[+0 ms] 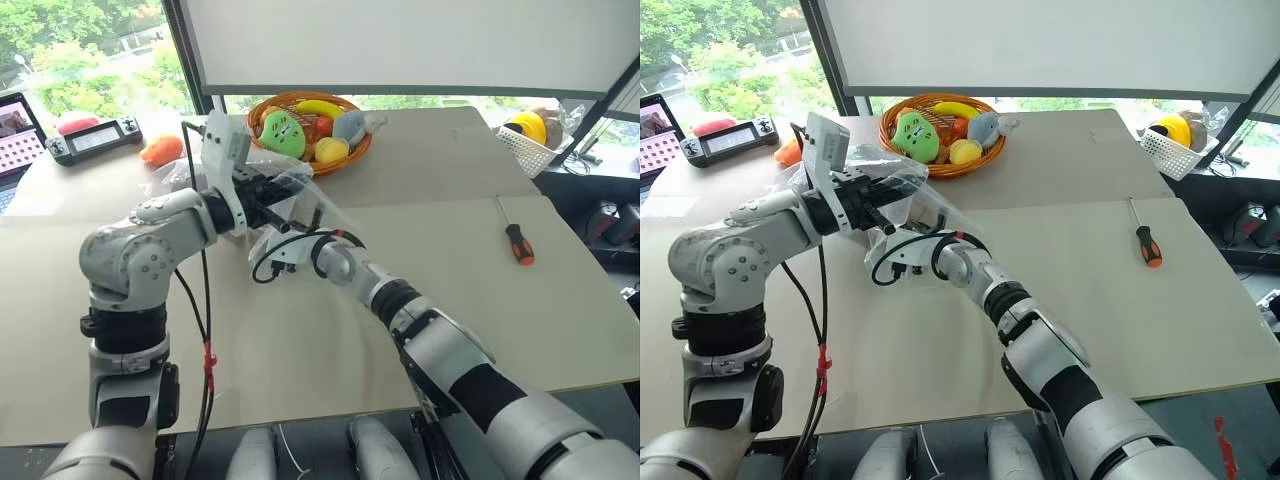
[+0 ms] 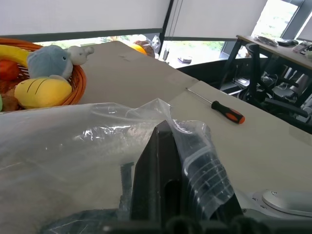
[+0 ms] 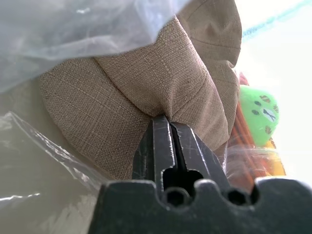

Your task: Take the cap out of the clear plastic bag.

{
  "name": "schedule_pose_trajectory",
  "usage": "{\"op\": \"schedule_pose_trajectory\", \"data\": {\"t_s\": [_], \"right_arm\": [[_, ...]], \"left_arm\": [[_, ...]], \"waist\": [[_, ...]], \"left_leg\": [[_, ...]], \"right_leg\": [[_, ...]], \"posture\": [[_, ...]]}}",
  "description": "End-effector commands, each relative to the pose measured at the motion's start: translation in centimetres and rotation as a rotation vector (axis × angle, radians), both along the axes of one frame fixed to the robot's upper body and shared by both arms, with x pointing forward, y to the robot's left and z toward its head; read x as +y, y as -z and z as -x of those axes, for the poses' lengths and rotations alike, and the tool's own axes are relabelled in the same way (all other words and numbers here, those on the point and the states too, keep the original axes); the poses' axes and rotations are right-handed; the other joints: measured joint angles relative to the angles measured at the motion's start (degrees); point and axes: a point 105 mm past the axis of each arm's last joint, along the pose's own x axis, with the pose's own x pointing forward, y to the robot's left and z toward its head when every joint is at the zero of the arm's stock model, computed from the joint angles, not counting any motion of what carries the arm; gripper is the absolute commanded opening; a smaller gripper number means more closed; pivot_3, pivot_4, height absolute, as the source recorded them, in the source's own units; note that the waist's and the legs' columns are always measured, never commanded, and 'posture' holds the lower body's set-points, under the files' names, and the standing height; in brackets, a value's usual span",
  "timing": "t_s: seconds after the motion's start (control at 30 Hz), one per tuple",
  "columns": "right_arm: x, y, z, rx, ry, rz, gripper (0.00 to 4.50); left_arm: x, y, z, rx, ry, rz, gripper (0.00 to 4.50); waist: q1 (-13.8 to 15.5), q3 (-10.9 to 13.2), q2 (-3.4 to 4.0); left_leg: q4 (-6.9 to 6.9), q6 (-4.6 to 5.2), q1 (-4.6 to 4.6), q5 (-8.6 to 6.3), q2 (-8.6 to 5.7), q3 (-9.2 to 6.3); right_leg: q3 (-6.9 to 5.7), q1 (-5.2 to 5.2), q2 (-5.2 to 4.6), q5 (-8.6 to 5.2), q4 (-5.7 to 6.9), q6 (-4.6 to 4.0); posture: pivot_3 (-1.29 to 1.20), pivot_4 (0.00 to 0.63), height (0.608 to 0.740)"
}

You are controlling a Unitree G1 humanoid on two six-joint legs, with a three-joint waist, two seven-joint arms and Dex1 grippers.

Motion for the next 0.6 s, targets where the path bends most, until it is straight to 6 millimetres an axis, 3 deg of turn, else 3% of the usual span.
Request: {"op": "schedule_pose_trajectory", "data": {"t_s": [0.03, 0.3, 0.6], "right_arm": [[0.6, -1.4, 1.6, 0.043, -0.132, -0.150, 0.09], [-1.8, -1.7, 3.6, 0.302, -0.175, -0.464, 0.09], [-4.9, -3.4, 4.5, 0.348, -0.062, -0.574, 0.09]], "left_arm": [[-0.4, -0.7, 0.8, -0.059, 0.025, -0.018, 0.00], [-0.4, 0.2, 0.8, -0.048, 0.016, -0.035, 0.00], [-0.3, 1.5, 0.9, -0.035, 0.022, -0.081, 0.00]], "waist": [[0.0, 0.0, 0.00], [0.0, 0.0, 0.00], [0.2, 0.0, 0.00]], "left_leg": [[-0.01, 0.00, 0.00, 0.00, 0.00, 0.00], [0.01, -0.01, 0.01, 0.01, 0.02, 0.00], [0.02, -0.02, 0.01, 0.01, 0.01, 0.00]], "right_leg": [[0.00, 0.00, 0.00, 0.00, 0.00, 0.00], [0.01, 0.03, 0.01, 0.00, 0.02, 0.00], [0.00, 0.03, 0.01, 0.00, 0.01, 0.01]], "posture": [[0.00, 0.150, 0.735], [0.00, 0.150, 0.735], [0.00, 0.150, 0.735]]}}
